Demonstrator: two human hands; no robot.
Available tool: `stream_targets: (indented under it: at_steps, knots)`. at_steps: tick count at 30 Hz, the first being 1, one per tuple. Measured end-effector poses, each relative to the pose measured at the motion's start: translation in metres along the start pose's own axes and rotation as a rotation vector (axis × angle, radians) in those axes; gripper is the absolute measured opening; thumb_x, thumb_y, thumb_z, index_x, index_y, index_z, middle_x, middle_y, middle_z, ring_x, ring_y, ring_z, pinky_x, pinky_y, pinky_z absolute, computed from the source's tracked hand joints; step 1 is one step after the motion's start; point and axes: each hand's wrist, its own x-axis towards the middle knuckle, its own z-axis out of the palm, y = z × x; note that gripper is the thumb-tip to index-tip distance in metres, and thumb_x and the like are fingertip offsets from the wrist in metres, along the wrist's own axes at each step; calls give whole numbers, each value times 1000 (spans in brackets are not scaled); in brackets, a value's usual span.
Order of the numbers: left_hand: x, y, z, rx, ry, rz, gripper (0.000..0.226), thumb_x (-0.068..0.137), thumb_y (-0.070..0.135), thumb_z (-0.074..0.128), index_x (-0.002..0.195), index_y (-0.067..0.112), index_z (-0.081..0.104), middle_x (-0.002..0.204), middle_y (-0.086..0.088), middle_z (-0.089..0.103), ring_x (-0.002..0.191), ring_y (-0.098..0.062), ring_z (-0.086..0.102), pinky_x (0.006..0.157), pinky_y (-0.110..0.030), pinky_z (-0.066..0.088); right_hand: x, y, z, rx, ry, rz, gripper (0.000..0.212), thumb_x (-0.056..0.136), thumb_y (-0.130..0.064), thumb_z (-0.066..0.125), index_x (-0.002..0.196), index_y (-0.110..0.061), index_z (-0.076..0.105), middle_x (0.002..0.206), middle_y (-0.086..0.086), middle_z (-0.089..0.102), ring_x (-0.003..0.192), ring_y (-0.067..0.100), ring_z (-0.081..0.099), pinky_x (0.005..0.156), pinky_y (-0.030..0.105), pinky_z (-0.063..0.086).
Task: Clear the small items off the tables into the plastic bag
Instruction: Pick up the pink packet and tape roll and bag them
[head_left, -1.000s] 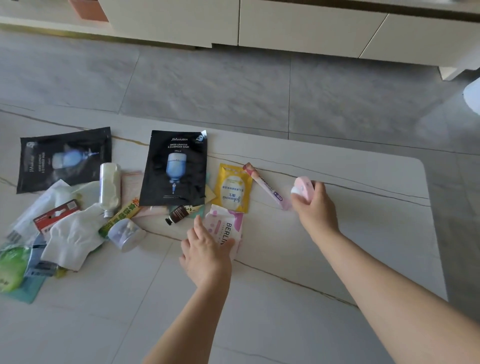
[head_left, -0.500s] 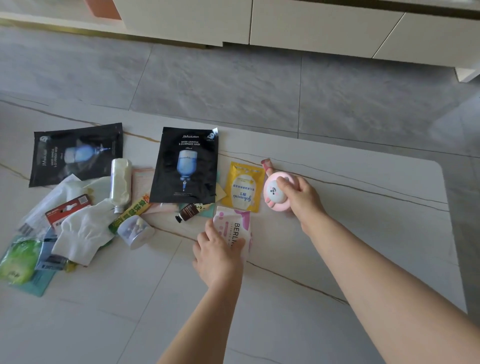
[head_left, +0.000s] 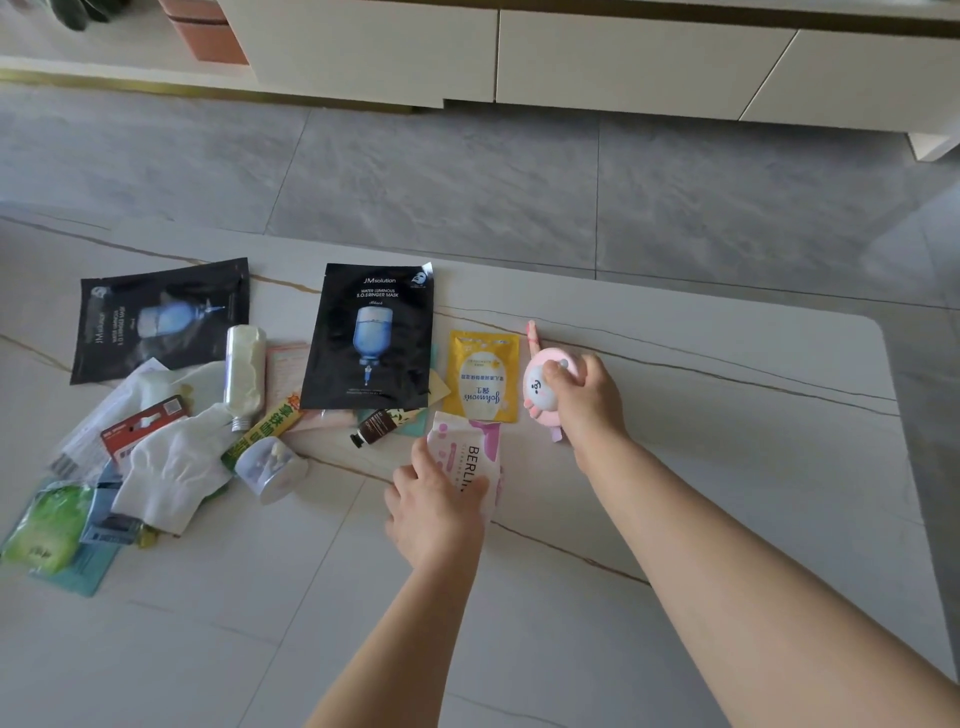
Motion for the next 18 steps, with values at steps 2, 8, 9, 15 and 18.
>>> stream_targets:
  at_steps: [2,8,9,15,18]
  knots:
    - [-1,2,-1,-49,4,-1,76,80,40,69,141,21,29,128,-9,47,120,-29,40,95,-39,36,-2,5,-5,1,-16,4,12,90,-27,52,99,-19,52,102,15,65,85,33,61,56,31,43]
    - [11,23,-17,-289,-59,101,38,86,25,65,116,7,51,112,-11,49,82,-22,47,75,-30,40,-9,24,-30,113,10,34,7,91,-24,54,90,-19,51,95,11,59,76,28,61,42,17,41]
    - [19,32,-21,-263,-45,139,34,87,26,65,111,6,52,109,-9,49,79,-20,44,73,-29,39,-8,28,-33,88,19,34,10,91,-27,55,86,-19,50,92,10,58,76,28,59,47,22,43]
    - [58,70,-29,-187,-16,210,24,88,24,60,104,6,55,112,-9,52,85,-23,51,70,-31,38,-4,45,-39,166,40,73,18,90,-33,55,81,-18,50,84,9,59,54,26,51,49,25,39]
    - [62,72,-24,-140,-29,225,34,87,26,65,115,10,53,123,-4,47,95,-24,57,70,-34,44,-3,50,-39,188,38,73,21,90,-35,57,79,-19,52,74,2,58,46,22,49,55,30,40]
